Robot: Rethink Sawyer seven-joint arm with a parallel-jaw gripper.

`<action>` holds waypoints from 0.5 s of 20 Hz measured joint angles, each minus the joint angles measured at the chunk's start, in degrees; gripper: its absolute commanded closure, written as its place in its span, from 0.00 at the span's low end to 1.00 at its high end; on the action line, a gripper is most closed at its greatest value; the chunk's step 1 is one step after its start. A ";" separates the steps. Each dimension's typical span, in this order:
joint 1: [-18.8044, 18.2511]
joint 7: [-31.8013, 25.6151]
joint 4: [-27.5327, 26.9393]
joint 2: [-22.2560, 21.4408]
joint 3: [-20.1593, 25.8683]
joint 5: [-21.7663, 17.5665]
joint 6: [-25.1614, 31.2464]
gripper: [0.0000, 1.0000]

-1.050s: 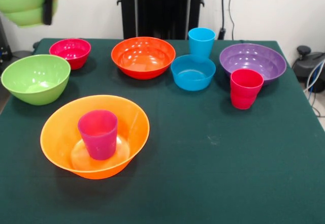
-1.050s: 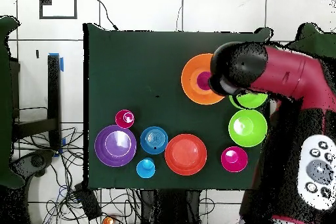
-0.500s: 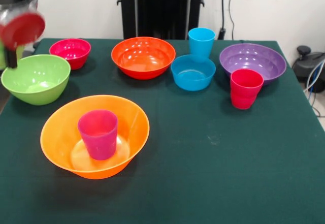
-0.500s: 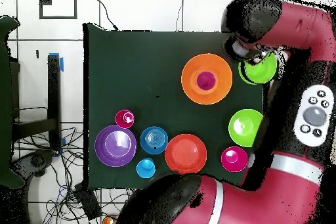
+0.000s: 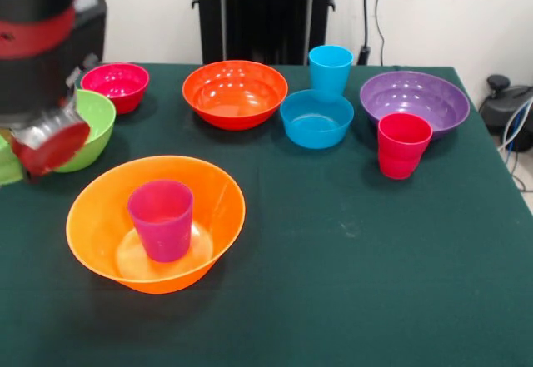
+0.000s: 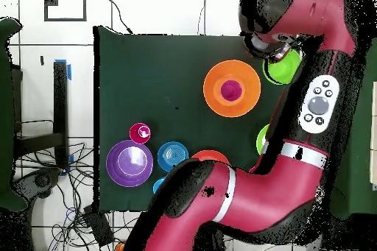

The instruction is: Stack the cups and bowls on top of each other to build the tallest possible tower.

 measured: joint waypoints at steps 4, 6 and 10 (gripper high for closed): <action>1.72 -2.74 -4.27 2.68 0.58 -2.09 1.49 1.00; 2.52 -3.25 -5.54 3.40 0.64 -2.59 1.70 1.00; 3.75 -3.28 -7.00 3.81 0.64 -2.66 1.72 1.00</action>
